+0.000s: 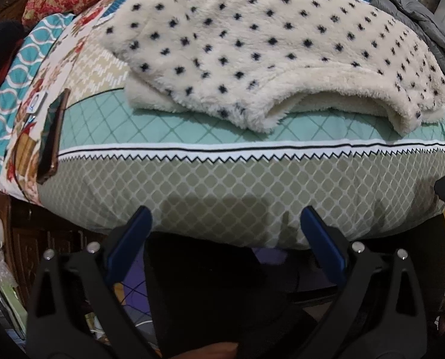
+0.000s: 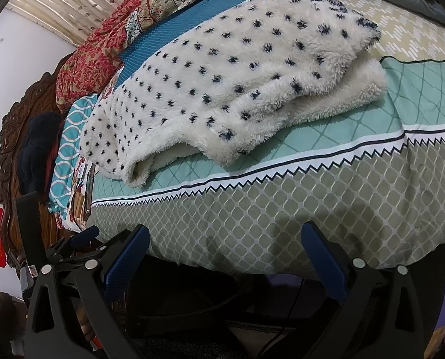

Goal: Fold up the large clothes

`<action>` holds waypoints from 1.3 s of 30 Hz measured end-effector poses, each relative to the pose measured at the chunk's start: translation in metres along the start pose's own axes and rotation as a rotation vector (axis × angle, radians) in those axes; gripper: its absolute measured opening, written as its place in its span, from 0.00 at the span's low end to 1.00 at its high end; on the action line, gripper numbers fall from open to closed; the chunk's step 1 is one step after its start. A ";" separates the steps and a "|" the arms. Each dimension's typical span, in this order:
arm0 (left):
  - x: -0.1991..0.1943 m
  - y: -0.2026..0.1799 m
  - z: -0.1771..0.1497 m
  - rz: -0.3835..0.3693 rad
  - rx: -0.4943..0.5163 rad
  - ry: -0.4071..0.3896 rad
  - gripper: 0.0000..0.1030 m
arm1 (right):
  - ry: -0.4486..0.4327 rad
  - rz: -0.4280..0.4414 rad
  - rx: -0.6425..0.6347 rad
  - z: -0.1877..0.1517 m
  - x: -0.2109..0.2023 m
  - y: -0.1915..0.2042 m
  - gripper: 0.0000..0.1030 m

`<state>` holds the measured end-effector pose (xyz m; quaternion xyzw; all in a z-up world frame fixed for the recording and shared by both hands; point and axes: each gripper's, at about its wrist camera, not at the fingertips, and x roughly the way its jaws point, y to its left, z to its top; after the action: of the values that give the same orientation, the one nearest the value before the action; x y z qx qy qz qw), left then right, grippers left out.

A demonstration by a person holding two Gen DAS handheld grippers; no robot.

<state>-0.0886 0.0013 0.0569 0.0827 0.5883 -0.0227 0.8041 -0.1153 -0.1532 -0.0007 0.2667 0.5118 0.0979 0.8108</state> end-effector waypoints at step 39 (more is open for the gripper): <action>0.004 -0.005 -0.005 -0.017 0.036 0.022 0.93 | 0.003 0.005 0.006 -0.003 0.000 0.002 0.22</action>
<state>-0.0926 -0.0027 0.0515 0.0924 0.5972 -0.0394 0.7958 -0.1180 -0.1499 -0.0007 0.2703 0.5126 0.0989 0.8090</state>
